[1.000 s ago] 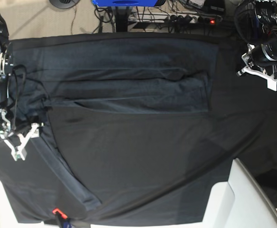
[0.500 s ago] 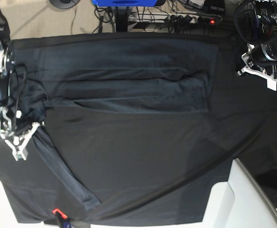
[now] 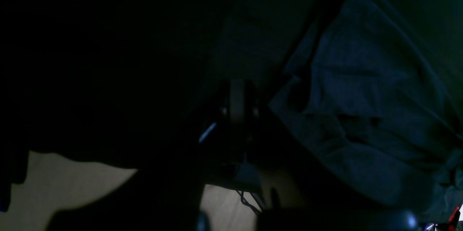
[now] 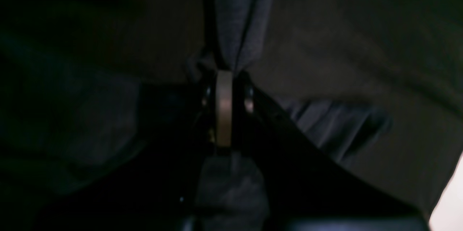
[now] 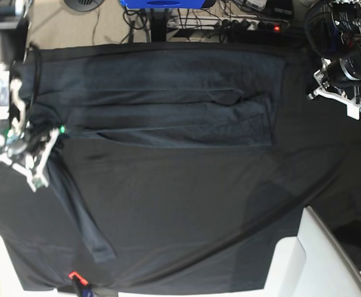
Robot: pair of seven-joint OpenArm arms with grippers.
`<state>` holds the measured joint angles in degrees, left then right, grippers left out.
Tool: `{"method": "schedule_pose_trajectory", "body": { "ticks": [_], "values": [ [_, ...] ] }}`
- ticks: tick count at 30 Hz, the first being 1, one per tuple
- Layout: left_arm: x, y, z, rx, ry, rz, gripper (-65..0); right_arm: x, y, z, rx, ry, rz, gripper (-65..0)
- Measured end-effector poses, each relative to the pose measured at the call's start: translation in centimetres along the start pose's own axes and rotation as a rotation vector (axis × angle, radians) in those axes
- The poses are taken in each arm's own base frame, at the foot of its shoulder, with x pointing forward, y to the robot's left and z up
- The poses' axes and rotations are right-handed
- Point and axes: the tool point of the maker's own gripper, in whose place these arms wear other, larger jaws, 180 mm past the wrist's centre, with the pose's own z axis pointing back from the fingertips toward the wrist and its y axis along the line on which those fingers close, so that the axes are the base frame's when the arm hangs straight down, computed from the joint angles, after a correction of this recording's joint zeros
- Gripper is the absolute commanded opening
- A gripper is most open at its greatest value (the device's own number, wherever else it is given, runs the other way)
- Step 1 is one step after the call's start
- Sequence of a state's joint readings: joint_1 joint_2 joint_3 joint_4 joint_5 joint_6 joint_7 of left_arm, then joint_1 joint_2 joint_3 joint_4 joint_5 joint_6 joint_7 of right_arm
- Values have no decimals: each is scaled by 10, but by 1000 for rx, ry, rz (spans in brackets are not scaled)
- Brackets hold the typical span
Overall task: Fold the T-shirt properly
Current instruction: 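Grasp the loose fabric beside the right gripper and fold it inward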
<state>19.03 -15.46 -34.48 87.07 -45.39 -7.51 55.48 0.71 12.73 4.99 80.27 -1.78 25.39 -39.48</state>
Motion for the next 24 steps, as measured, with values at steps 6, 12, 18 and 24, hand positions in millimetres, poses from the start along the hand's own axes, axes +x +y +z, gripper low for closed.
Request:
{"method": "schedule_pose_trajectory", "body": {
  "ticks": [6, 12, 18, 24],
  "values": [
    [1, 0, 0, 0, -1, -1, -650, 3, 27, 23, 17, -20, 17, -650],
    [0, 0, 0, 1, 1, -1, -650, -7, 54, 40, 43, 0, 8, -650],
    [0, 0, 0, 0, 0, 0, -650, -9, 70, 41, 76, 22, -5, -650],
    [0, 0, 0, 1, 0, -2, -650, -12, 98, 40, 177, 21, 63, -650]
  ]
}}
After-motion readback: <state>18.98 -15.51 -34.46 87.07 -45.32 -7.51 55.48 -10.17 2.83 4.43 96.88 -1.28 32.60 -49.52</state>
